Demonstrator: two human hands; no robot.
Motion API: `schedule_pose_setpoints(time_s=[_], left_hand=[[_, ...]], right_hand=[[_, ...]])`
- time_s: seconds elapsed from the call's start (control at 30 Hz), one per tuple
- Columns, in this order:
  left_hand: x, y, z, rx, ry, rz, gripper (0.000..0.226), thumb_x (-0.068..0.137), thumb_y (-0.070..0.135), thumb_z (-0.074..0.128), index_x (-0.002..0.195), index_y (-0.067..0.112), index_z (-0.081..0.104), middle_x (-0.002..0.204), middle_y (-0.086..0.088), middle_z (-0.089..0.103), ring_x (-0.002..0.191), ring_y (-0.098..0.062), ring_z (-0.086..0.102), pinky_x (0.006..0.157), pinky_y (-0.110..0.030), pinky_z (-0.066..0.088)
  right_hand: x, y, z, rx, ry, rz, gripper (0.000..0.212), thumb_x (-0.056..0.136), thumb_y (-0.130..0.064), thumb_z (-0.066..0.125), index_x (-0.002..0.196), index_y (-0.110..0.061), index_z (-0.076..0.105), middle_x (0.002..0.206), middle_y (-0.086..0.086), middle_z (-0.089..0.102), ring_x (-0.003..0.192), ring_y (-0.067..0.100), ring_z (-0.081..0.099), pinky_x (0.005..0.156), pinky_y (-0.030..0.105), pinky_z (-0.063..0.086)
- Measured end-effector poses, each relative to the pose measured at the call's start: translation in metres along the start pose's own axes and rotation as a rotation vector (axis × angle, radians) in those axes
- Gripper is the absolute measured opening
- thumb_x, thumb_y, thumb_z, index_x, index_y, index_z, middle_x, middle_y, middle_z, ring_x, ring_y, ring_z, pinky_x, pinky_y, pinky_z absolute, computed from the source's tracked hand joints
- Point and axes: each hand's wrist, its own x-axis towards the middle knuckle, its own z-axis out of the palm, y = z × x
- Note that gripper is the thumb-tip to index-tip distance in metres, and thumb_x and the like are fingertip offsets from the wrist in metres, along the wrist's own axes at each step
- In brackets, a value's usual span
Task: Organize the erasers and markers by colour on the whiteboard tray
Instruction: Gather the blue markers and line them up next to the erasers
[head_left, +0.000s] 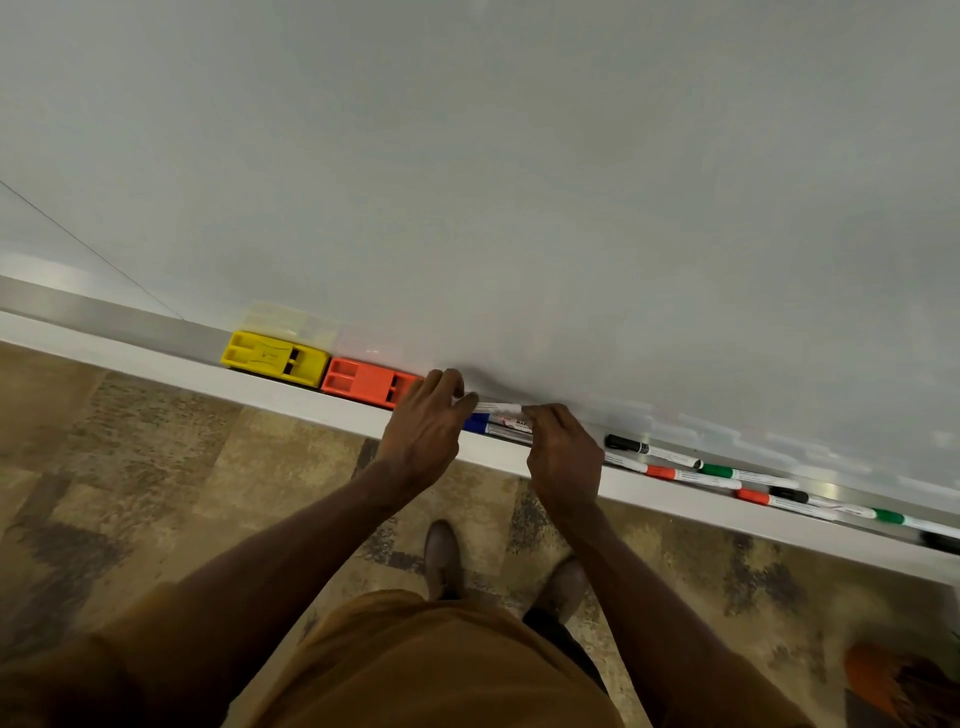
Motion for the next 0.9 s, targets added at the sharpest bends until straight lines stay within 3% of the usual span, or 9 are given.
schedule_pose_setpoints(time_s=[0.17, 0.27, 0.6, 0.73, 0.9], left_hand=[[0.022, 0.012, 0.012, 0.166, -0.065, 0.213, 0.029, 0.080, 0.000, 0.056, 0.103, 0.003, 0.073, 0.102, -0.015, 0.067, 0.103, -0.034, 0.060, 0.078, -0.044, 0.054], [0.027, 0.017, 0.025, 0.216, -0.099, 0.302, 0.015, 0.083, 0.003, 0.063, 0.094, 0.008, 0.072, 0.096, -0.011, 0.069, 0.100, -0.032, 0.060, 0.078, -0.042, 0.050], [0.032, 0.020, 0.053, 0.221, -0.071, 0.349, 0.006, 0.085, 0.006, 0.067, 0.085, 0.009, 0.072, 0.093, -0.010, 0.071, 0.092, -0.032, 0.063, 0.075, -0.042, 0.054], [0.026, 0.022, 0.054, 0.219, -0.069, 0.333, 0.013, 0.089, 0.007, 0.061, 0.092, 0.006, 0.073, 0.099, -0.013, 0.073, 0.093, -0.033, 0.066, 0.077, -0.043, 0.056], [0.012, 0.041, 0.057, 0.150, 0.005, 0.274, 0.027, 0.089, 0.008, 0.057, 0.109, 0.002, 0.074, 0.117, -0.020, 0.073, 0.109, -0.038, 0.069, 0.092, -0.048, 0.058]], right_hand=[[-0.007, 0.002, -0.006, 0.093, 0.112, 0.126, 0.019, 0.095, -0.006, 0.065, 0.110, -0.016, 0.073, 0.102, 0.002, 0.073, 0.072, 0.020, 0.068, 0.055, 0.028, 0.049], [-0.012, 0.004, -0.007, 0.093, 0.085, 0.182, 0.022, 0.094, -0.011, 0.066, 0.114, -0.021, 0.070, 0.105, -0.002, 0.072, 0.075, 0.019, 0.068, 0.053, 0.032, 0.051], [-0.018, 0.012, -0.010, -0.034, 0.003, 0.235, 0.030, 0.093, -0.011, 0.068, 0.121, -0.021, 0.071, 0.108, -0.001, 0.069, 0.084, 0.021, 0.069, 0.057, 0.033, 0.051], [-0.017, 0.013, -0.010, -0.030, -0.013, 0.228, 0.033, 0.091, -0.009, 0.069, 0.122, -0.020, 0.071, 0.106, 0.000, 0.068, 0.084, 0.021, 0.068, 0.057, 0.033, 0.051], [-0.014, 0.017, -0.006, -0.035, -0.069, 0.201, 0.034, 0.086, -0.005, 0.072, 0.118, -0.018, 0.073, 0.109, 0.002, 0.067, 0.085, 0.023, 0.069, 0.055, 0.034, 0.054]])
